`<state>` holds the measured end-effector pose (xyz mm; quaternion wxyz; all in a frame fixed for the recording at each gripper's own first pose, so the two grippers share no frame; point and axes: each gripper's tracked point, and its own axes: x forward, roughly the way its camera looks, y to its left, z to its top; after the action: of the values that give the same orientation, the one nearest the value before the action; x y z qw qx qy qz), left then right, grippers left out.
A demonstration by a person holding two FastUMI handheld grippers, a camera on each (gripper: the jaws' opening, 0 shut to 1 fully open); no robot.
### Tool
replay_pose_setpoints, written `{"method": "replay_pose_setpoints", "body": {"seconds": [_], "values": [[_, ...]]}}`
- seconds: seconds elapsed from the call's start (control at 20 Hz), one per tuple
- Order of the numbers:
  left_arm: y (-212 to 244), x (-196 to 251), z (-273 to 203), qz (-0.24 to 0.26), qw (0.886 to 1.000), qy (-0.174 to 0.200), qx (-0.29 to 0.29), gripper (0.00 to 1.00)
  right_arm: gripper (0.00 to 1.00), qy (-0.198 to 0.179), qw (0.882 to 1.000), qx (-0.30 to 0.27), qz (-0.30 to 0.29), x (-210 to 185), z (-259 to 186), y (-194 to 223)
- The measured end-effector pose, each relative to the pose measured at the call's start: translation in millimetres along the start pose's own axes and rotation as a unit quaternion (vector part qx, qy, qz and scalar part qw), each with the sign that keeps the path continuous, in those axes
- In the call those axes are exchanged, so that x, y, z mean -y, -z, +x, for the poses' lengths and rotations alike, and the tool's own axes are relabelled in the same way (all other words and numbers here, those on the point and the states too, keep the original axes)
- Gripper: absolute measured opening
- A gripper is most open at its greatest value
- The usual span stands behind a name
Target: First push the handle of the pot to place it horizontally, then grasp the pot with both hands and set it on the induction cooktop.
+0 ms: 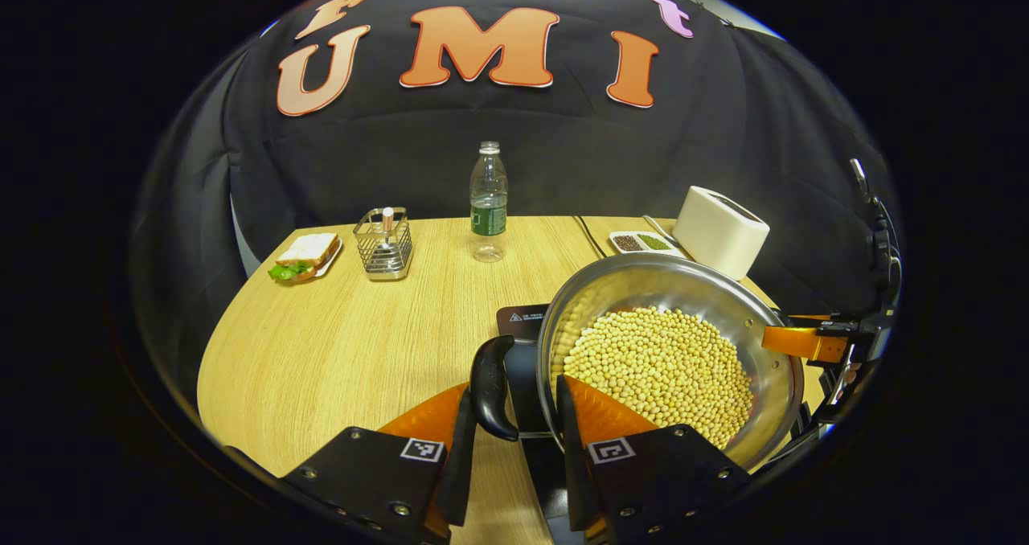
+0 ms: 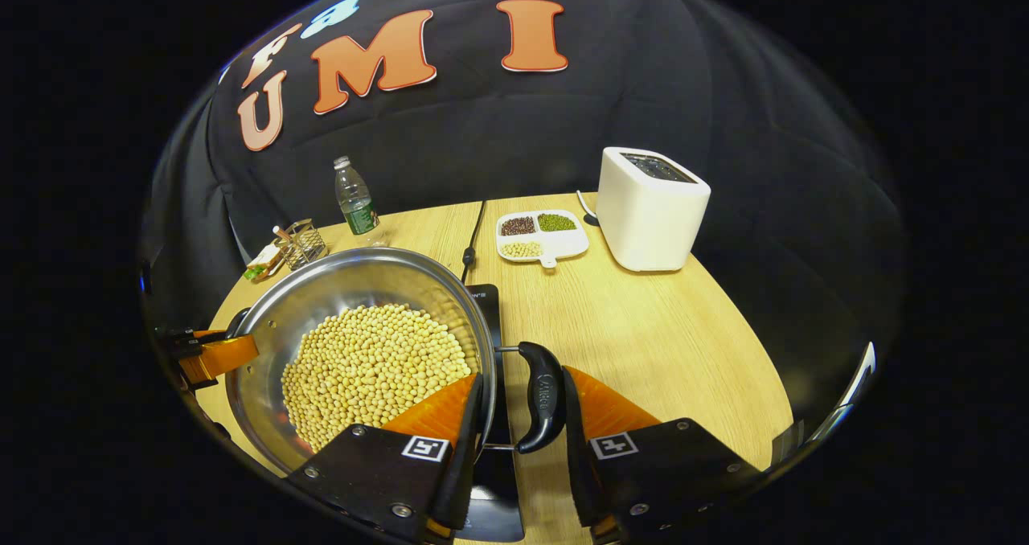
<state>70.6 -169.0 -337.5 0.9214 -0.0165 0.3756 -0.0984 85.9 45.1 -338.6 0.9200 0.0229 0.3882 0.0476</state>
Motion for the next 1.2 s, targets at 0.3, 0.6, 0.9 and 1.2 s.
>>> {"method": "replay_pose_setpoints", "body": {"seconds": [0.3,0.6,0.9,1.2], "values": [[-5,-10,0,-0.011,1.000,-0.005,0.011,0.53,0.57,-0.017,1.000,-0.002,0.003,-4,1,-3],[-70,-39,-57,0.002,0.994,-0.047,0.100,0.83,0.95,-0.011,0.999,0.047,0.006,3,-35,-38],[-150,-78,-152,0.022,0.973,-0.091,0.209,0.82,0.94,0.007,0.986,0.164,-0.004,12,-120,-117],[-201,-125,-255,0.038,0.943,-0.152,0.294,0.82,0.95,0.029,0.964,0.263,-0.007,47,-219,-171]]}}
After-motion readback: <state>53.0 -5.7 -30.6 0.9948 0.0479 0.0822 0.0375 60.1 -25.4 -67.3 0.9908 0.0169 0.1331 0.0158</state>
